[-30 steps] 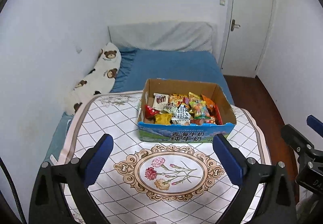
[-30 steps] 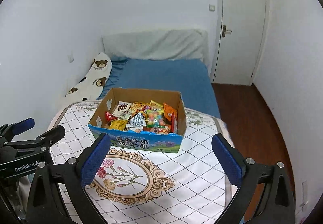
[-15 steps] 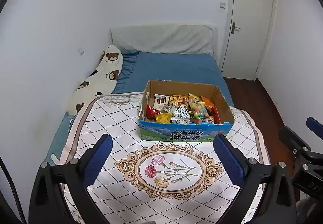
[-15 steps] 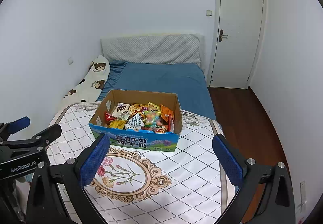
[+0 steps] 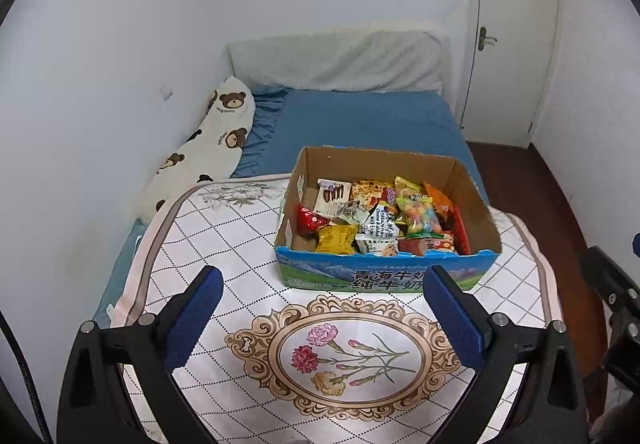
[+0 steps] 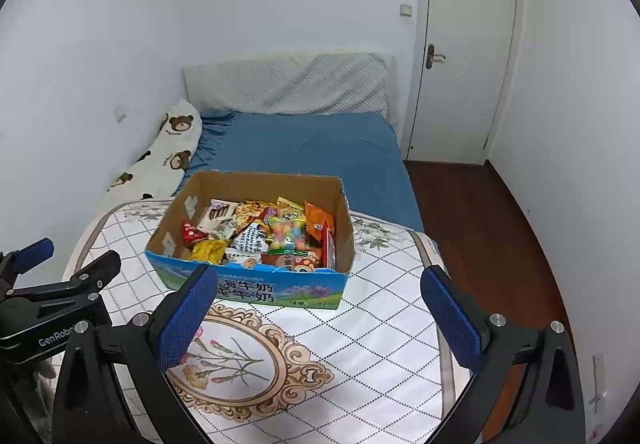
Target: Organize snacks
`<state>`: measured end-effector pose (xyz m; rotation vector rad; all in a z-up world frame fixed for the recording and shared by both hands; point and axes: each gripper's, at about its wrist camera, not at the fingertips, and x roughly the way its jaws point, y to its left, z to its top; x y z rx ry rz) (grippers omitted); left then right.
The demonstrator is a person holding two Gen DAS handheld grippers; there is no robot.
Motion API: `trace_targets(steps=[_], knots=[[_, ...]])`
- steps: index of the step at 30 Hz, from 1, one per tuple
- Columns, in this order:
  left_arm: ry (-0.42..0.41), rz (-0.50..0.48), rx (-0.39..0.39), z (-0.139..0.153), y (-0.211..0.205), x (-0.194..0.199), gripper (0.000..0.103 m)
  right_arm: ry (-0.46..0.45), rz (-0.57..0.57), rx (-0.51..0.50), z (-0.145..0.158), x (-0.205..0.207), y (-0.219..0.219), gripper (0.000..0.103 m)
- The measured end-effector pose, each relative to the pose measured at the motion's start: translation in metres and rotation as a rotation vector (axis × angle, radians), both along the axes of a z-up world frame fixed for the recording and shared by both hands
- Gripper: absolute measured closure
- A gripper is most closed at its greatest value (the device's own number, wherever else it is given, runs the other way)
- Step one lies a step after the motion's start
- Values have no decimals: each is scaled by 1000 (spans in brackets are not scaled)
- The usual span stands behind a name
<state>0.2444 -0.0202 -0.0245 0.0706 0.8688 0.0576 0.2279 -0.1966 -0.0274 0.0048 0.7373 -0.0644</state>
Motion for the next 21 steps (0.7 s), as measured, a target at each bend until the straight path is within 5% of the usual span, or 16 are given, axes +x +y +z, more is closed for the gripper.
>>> trace_targets(steps=[21], knots=[[57, -11, 29, -28, -7, 44, 0, 69, -38, -11, -38, 54, -9, 0]])
